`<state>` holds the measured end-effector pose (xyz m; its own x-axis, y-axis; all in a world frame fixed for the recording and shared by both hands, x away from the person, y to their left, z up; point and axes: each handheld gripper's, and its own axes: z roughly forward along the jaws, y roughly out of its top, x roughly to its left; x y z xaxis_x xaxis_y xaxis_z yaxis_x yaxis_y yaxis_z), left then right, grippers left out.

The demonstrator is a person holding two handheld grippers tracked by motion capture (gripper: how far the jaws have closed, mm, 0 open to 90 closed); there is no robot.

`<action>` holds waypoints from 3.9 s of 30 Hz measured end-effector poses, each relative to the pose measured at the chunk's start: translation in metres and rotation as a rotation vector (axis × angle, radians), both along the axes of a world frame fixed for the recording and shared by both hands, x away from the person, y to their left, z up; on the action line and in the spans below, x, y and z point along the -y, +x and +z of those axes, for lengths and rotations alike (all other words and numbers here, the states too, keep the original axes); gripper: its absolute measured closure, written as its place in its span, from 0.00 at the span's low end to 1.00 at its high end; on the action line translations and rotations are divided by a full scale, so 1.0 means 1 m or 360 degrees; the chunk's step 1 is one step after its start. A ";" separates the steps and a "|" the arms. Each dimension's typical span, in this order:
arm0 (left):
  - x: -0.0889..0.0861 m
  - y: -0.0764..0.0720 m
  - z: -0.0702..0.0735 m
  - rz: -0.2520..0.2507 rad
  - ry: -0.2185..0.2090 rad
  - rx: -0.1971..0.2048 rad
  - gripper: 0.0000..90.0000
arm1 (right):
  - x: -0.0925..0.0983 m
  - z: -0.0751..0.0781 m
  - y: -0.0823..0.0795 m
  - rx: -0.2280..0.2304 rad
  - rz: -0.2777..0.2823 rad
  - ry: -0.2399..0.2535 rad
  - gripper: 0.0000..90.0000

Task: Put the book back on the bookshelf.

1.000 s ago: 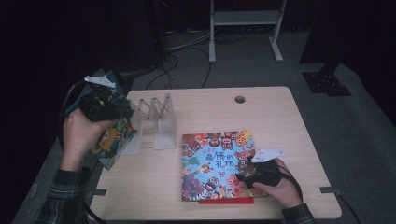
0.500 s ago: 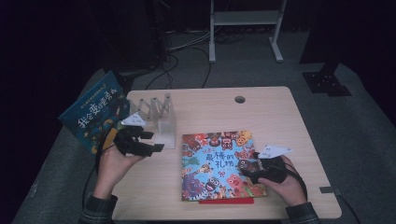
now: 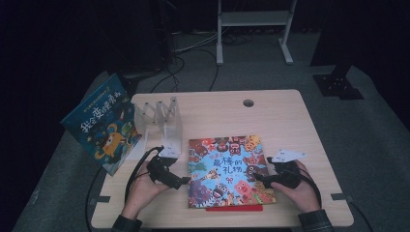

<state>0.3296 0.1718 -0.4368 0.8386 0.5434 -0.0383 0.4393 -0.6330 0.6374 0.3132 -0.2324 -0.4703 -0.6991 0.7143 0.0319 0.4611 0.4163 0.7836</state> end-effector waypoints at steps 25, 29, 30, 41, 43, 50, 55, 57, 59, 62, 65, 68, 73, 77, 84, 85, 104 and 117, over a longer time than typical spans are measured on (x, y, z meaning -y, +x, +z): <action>-0.004 -0.002 -0.026 -0.0090 -0.0031 -0.0026 0.07 | 0.010 -0.001 0.001 0.0003 -0.0056 -0.0010 0.18; -0.002 -0.002 -0.026 -0.0111 -0.0052 -0.0034 0.07 | 0.010 -0.001 0.001 0.0003 -0.0056 -0.0013 0.18; -0.001 -0.002 -0.027 -0.0123 -0.0061 -0.0037 0.07 | 0.010 -0.001 0.001 0.0001 -0.0058 -0.0013 0.18; 0.036 -0.012 -0.034 -0.0256 -0.0144 -0.0062 0.04 | 0.015 -0.001 0.006 -0.0006 -0.0093 -0.0023 0.18; 0.040 -0.014 -0.034 -0.0260 -0.0123 -0.0041 0.04 | 0.015 -0.001 0.008 -0.0014 -0.0103 -0.0025 0.18; 0.050 -0.019 -0.033 -0.0266 -0.0105 0.0010 0.01 | 0.017 -0.002 0.029 -0.0042 -0.0150 -0.0003 0.18; 0.047 -0.014 -0.031 -0.0243 -0.0140 -0.0020 0.01 | 0.015 -0.005 0.043 -0.0076 -0.0169 -0.0007 0.18; 0.041 -0.009 -0.031 -0.0200 -0.0150 -0.0012 0.01 | 0.013 -0.005 0.046 -0.0078 -0.0178 0.0005 0.18; 0.034 -0.003 -0.030 -0.0160 -0.0169 -0.0001 0.01 | 0.014 -0.008 0.050 -0.0105 -0.0169 0.0048 0.18; 0.027 0.002 -0.028 -0.0121 -0.0183 0.0015 0.01 | 0.014 -0.009 0.052 -0.0139 -0.0162 0.0089 0.18; 0.018 0.007 -0.025 -0.0082 -0.0200 0.0030 0.01 | 0.013 -0.011 0.054 -0.0178 -0.0139 0.0119 0.17; 0.011 0.011 -0.024 -0.0060 -0.0204 0.0037 0.01 | 0.013 -0.012 0.055 -0.0194 -0.0141 0.0131 0.17; 0.002 0.020 -0.022 -0.0023 -0.0212 0.0057 0.01 | 0.016 -0.013 0.055 -0.0213 -0.0120 0.0145 0.17; -0.001 0.023 -0.022 -0.0010 -0.0212 0.0070 0.01 | 0.015 -0.012 0.055 -0.0218 -0.0068 0.0140 0.17; -0.006 0.024 -0.023 0.0014 -0.0231 0.0073 0.00 | 0.001 -0.012 0.050 -0.0255 0.0075 0.0147 0.18; -0.007 0.024 -0.023 0.0016 -0.0232 0.0069 0.00 | 0.000 -0.012 0.050 -0.0252 0.0092 0.0145 0.18; -0.011 0.014 -0.038 0.0001 -0.0244 -0.0067 0.00 | -0.018 -0.010 0.050 -0.0240 0.0195 0.0131 0.19; -0.009 0.002 -0.036 -0.0010 -0.0220 -0.0084 0.00 | 0.027 0.003 0.024 -0.0175 0.0042 0.0003 0.26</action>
<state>0.3311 0.1811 -0.4732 0.8368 0.5248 -0.1563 0.4707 -0.5435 0.6950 0.3368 -0.2594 -0.4673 -0.7100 0.6954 0.1110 0.5333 0.4280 0.7296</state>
